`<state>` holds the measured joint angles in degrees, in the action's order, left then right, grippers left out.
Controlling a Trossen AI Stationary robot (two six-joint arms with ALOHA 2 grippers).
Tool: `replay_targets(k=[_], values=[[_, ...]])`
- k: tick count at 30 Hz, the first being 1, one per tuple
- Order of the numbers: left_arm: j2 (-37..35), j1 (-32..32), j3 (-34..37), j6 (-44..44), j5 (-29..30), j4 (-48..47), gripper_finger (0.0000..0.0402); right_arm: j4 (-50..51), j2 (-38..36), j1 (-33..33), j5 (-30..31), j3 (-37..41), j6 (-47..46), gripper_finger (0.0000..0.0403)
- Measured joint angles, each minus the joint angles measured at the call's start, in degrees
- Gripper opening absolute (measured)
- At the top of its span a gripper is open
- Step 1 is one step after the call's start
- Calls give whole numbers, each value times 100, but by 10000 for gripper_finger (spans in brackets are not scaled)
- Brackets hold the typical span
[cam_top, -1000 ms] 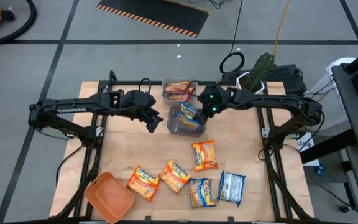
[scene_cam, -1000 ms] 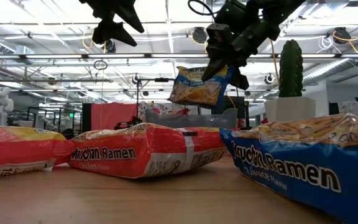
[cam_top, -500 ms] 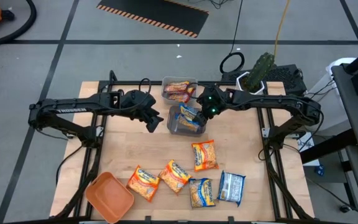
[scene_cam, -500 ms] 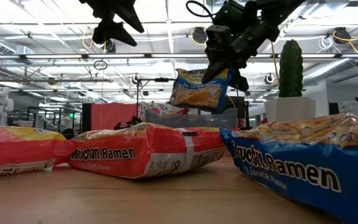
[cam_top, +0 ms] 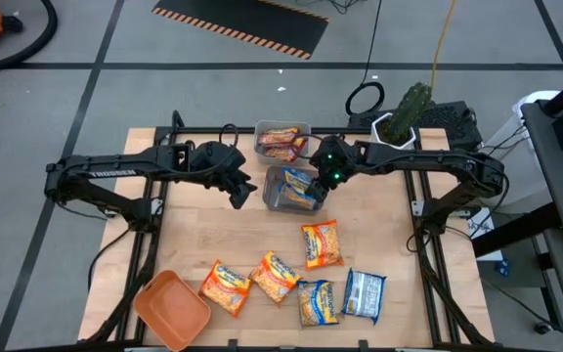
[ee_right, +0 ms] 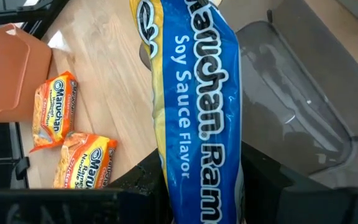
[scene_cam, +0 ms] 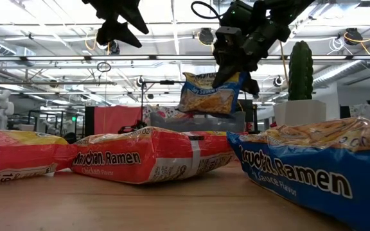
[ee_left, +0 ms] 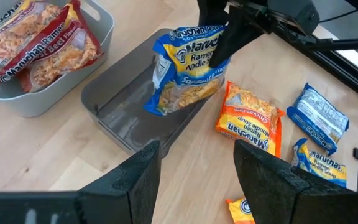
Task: Sort Maruchan noodles
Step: Put the left blue noodle pack into the black bin
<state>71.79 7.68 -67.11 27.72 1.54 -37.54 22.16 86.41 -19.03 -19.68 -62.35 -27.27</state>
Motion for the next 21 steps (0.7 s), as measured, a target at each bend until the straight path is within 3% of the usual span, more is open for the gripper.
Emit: replay_targets(k=[12,21], values=[[0,0,0,202,-54,-14,207,43,0,2,31,0,95,134],[0,0,0,268,-63,-39,207,82,0,0,339,0,217,197]])
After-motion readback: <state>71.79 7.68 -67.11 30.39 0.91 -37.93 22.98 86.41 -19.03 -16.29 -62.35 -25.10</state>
